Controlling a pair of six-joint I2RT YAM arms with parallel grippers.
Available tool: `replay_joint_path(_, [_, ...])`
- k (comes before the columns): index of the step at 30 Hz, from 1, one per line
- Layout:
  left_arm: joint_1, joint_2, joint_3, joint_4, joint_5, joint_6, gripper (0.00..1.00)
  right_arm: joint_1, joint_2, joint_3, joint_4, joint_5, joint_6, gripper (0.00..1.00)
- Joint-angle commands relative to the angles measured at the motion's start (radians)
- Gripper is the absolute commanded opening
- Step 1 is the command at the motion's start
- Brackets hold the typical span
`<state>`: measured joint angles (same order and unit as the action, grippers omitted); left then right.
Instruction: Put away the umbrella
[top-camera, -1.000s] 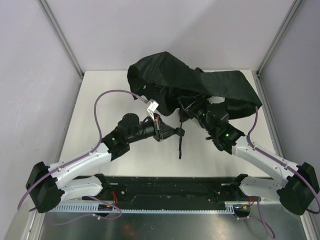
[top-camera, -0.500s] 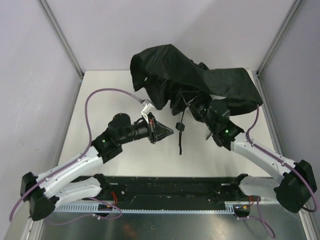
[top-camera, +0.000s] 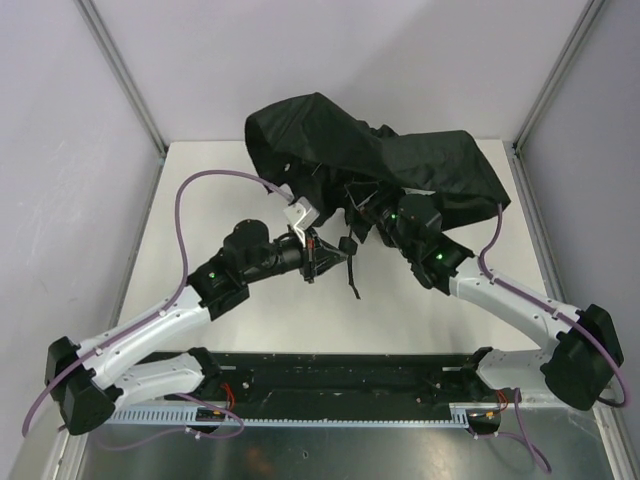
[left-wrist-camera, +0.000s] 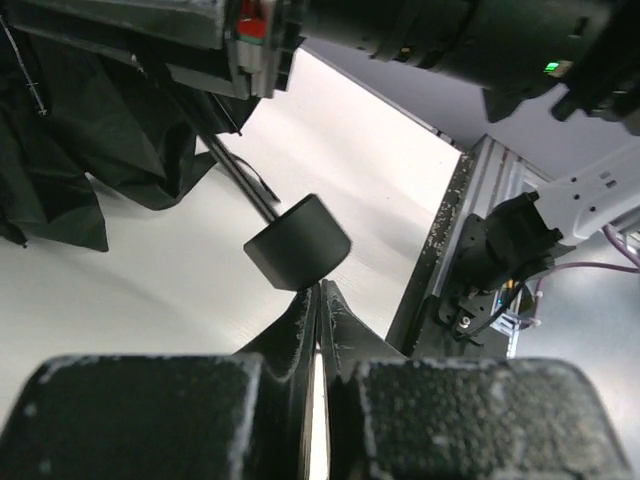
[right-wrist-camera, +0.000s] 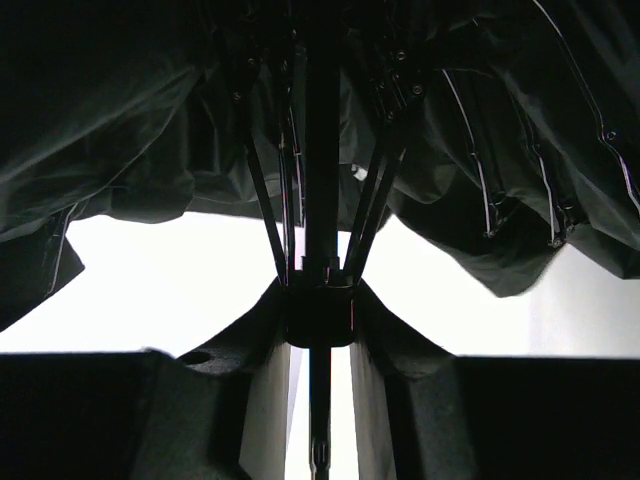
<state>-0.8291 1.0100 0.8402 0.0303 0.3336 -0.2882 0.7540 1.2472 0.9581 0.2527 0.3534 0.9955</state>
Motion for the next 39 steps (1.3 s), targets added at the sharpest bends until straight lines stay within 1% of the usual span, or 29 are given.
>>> replay_joint_path(1, [0.008, 0.031, 0.064, 0.013, -0.099, 0.030, 0.05, 0.051, -0.029, 0.085, 0.047, -0.051, 0.013, 0.00])
replay_joint_path(4, [0.009, 0.070, 0.109, 0.013, -0.143, 0.007, 0.03, 0.116, -0.020, 0.084, -0.012, -0.030, 0.056, 0.00])
replay_joint_path(7, [0.009, 0.088, 0.138, 0.012, -0.178, -0.005, 0.03, 0.178, -0.020, 0.048, 0.016, -0.026, 0.085, 0.00])
replay_joint_path(9, [0.010, 0.088, 0.142, 0.010, -0.173, -0.005, 0.03, 0.193, -0.026, 0.032, 0.045, -0.019, 0.079, 0.00])
replay_joint_path(11, [0.011, 0.060, 0.121, 0.004, -0.144, -0.006, 0.04, 0.164, -0.035, 0.028, 0.072, -0.024, 0.030, 0.00])
replay_joint_path(12, [0.010, 0.035, 0.097, 0.003, -0.111, -0.006, 0.08, 0.130, -0.031, 0.027, 0.104, -0.064, -0.003, 0.00])
replay_joint_path(13, [0.009, 0.001, 0.064, 0.003, -0.084, -0.005, 0.13, 0.082, -0.021, 0.027, 0.145, -0.133, -0.037, 0.00])
replay_joint_path(14, [0.010, -0.040, 0.029, 0.003, -0.053, -0.001, 0.22, 0.034, -0.008, 0.027, 0.198, -0.224, -0.083, 0.00])
replay_joint_path(17, [0.011, -0.181, -0.070, -0.010, 0.073, 0.037, 0.54, -0.094, 0.019, 0.027, 0.310, -0.443, -0.209, 0.00])
replay_joint_path(18, [0.012, -0.234, -0.088, -0.033, 0.113, 0.052, 0.62, -0.132, 0.027, 0.027, 0.334, -0.513, -0.249, 0.00])
replay_joint_path(20, [0.012, -0.332, -0.088, -0.099, 0.167, 0.077, 0.72, -0.201, 0.042, 0.020, 0.391, -0.681, -0.337, 0.00])
replay_joint_path(21, [0.014, -0.373, -0.069, -0.140, 0.177, 0.084, 0.75, -0.235, 0.047, 0.007, 0.429, -0.775, -0.380, 0.00])
replay_joint_path(23, [0.015, -0.420, 0.001, -0.205, 0.170, 0.087, 0.78, -0.288, 0.044, -0.027, 0.491, -0.945, -0.479, 0.00])
replay_joint_path(24, [0.016, -0.427, 0.060, -0.227, 0.147, 0.078, 0.79, -0.304, 0.035, -0.048, 0.500, -1.016, -0.542, 0.00])
replay_joint_path(25, [0.018, -0.423, 0.117, -0.244, 0.112, 0.064, 0.79, -0.314, 0.021, -0.068, 0.493, -1.064, -0.614, 0.00])
replay_joint_path(27, [0.023, -0.389, 0.239, -0.275, -0.014, 0.002, 0.82, -0.322, -0.011, -0.103, 0.447, -1.123, -0.736, 0.00])
replay_joint_path(29, [0.032, -0.312, 0.361, -0.328, -0.206, -0.080, 0.88, -0.322, -0.050, -0.130, 0.422, -1.152, -0.788, 0.00])
replay_joint_path(30, [0.044, -0.270, 0.415, -0.353, -0.258, -0.111, 0.94, -0.320, -0.068, -0.146, 0.427, -1.159, -0.791, 0.00])
replay_joint_path(31, [0.068, -0.224, 0.463, -0.368, -0.271, -0.140, 0.97, -0.318, -0.087, -0.160, 0.431, -1.160, -0.787, 0.00])
replay_joint_path(33, [0.152, -0.138, 0.530, -0.379, -0.205, -0.219, 0.99, -0.311, -0.126, -0.188, 0.430, -1.147, -0.775, 0.00])
replay_joint_path(35, [0.239, -0.057, 0.566, -0.377, -0.086, -0.293, 0.99, -0.307, -0.160, -0.212, 0.438, -1.133, -0.752, 0.00])
replay_joint_path(37, [0.289, 0.022, 0.587, -0.376, 0.021, -0.322, 1.00, -0.299, -0.182, -0.232, 0.461, -1.123, -0.720, 0.00])
replay_joint_path(39, [0.307, 0.078, 0.594, -0.368, 0.105, -0.330, 0.99, -0.280, -0.192, -0.237, 0.464, -1.115, -0.711, 0.00])
